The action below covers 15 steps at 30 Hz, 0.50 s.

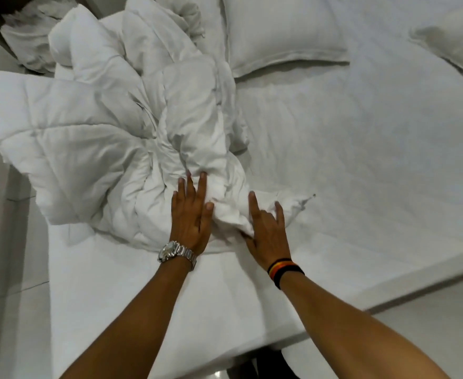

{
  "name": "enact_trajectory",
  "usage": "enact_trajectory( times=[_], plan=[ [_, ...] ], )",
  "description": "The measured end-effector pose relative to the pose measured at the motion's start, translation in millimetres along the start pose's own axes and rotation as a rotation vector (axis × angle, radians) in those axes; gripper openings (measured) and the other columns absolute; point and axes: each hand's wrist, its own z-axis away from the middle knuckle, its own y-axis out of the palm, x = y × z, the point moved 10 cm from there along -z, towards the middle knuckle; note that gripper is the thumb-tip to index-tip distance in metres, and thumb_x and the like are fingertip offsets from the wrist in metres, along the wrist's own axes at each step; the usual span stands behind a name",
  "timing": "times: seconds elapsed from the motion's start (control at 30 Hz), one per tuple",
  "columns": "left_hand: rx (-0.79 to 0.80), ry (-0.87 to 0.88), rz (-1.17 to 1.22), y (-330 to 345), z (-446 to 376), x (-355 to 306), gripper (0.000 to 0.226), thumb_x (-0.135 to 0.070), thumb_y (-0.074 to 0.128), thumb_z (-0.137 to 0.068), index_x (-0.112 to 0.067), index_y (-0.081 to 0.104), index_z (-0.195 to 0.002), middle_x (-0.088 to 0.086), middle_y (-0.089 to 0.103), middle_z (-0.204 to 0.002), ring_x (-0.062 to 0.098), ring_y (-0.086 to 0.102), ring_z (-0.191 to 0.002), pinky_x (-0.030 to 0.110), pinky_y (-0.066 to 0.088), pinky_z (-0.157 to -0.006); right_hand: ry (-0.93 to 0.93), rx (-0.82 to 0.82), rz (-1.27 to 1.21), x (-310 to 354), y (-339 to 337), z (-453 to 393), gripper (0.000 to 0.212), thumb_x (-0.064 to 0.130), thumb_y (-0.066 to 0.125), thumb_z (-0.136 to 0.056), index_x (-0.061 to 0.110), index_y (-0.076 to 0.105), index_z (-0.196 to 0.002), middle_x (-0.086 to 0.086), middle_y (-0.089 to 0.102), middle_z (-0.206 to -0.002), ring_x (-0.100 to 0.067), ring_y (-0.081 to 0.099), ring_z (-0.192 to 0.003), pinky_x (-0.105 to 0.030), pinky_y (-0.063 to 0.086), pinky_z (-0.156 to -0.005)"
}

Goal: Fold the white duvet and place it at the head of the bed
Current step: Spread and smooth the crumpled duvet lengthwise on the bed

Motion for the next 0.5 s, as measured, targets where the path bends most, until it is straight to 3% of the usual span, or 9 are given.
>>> enact_trajectory(
  times=[0.13,0.23,0.33,0.37,0.5],
  plan=[
    [-0.003,0.018,0.053,-13,17,-12,0.068,-0.059,0.006,-0.105,-0.030,0.015,-0.165,0.001,0.009,-0.173,0.026,0.002,-0.160,0.052,0.009,-0.126,0.058,0.004,-0.212,14,-28,19,0.087,0.020,0.062,-0.096,0.025,0.009,-0.166,-0.006,0.069,-0.105,-0.023,0.063,-0.100,-0.043,0.039,-0.116],
    [0.019,0.025,0.120,-29,33,-32,0.070,-0.062,0.001,-0.104,-0.032,0.018,-0.164,-0.005,0.015,-0.172,0.023,0.005,-0.159,0.053,0.015,-0.125,0.258,-0.030,-0.480,23,-60,54,0.070,0.027,0.060,-0.103,0.036,0.026,-0.163,0.016,0.059,-0.140,0.001,0.054,-0.126,-0.025,0.042,-0.112],
    [0.057,0.068,0.226,-40,60,-56,0.061,-0.054,0.007,-0.107,-0.034,0.024,-0.163,-0.007,0.021,-0.170,0.017,0.007,-0.159,0.051,0.019,-0.126,0.430,-0.061,-0.724,41,-84,93,0.057,0.036,0.061,-0.103,0.045,0.040,-0.156,0.037,0.044,-0.144,0.023,0.041,-0.128,-0.016,0.038,-0.112],
    [0.073,0.077,0.246,-41,71,-64,0.058,-0.049,0.011,-0.108,-0.035,0.025,-0.162,-0.007,0.023,-0.169,0.016,0.009,-0.158,0.049,0.020,-0.126,0.469,-0.076,-0.789,46,-90,106,0.056,0.035,0.063,-0.103,0.043,0.044,-0.154,0.037,0.046,-0.143,0.023,0.042,-0.128,-0.017,0.038,-0.114],
    [0.142,0.083,0.274,-32,116,-93,0.054,-0.049,0.014,-0.108,-0.043,0.029,-0.160,-0.012,0.027,-0.167,0.020,0.017,-0.157,0.047,0.021,-0.126,0.599,-0.116,-0.935,47,-121,160,0.052,0.025,0.067,-0.100,0.028,0.053,-0.150,0.011,0.055,-0.150,-0.005,0.051,-0.138,-0.030,0.041,-0.117]
  ],
)
